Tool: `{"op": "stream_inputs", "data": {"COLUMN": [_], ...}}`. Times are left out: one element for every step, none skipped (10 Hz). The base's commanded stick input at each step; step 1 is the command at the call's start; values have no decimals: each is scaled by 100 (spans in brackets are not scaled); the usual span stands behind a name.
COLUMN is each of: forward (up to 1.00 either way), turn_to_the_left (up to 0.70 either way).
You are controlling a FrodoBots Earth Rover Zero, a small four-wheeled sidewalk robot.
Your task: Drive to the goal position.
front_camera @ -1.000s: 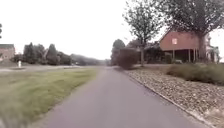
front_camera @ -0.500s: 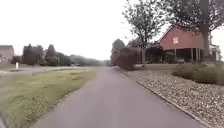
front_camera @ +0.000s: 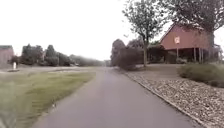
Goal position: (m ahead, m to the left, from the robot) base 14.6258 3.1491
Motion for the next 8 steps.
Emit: {"op": "stream_inputs", "data": {"forward": [100, 100, 100, 100, 100, 100, 100, 100], "turn_to_the_left": [0, 0, 2, 13, 23, 35, 38, 16]}}
